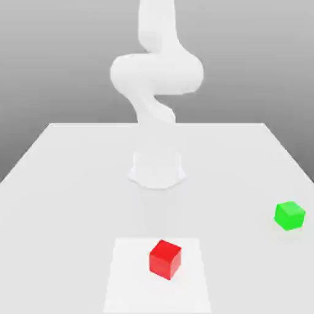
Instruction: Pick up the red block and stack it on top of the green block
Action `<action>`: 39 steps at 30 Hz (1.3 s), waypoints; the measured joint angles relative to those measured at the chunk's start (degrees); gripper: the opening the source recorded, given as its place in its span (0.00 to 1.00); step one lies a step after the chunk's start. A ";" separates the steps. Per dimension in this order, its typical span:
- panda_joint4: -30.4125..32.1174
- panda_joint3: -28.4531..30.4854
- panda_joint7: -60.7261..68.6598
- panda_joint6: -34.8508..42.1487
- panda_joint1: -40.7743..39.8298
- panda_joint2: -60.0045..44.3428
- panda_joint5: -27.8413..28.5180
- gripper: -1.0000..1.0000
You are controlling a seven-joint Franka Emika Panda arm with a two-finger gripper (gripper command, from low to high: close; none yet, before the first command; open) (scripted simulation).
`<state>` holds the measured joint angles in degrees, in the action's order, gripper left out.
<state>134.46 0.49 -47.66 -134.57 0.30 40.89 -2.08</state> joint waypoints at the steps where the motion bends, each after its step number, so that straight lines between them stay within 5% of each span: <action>1: 1.25 0.14 -0.90 -1.33 0.14 -2.41 -0.96 0.50; 13: 14.73 -2.64 -14.31 -15.61 0.15 -28.05 -6.09 0.50; 20: 22.10 -3.37 -28.86 -24.37 -0.57 -42.10 1.27 0.50; 26: 21.18 -1.67 -31.44 -34.56 0.72 -54.32 3.68 0.50; 27: 21.03 -1.54 -31.51 -35.64 0.83 -55.59 3.72 0.00; 34: 21.03 -1.57 -31.68 -35.65 0.80 -55.50 3.92 0.00; 39: 22.32 -2.09 -30.97 -27.98 0.51 -46.51 3.01 0.00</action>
<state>156.78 -1.60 -78.63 -162.55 0.81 -5.61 0.92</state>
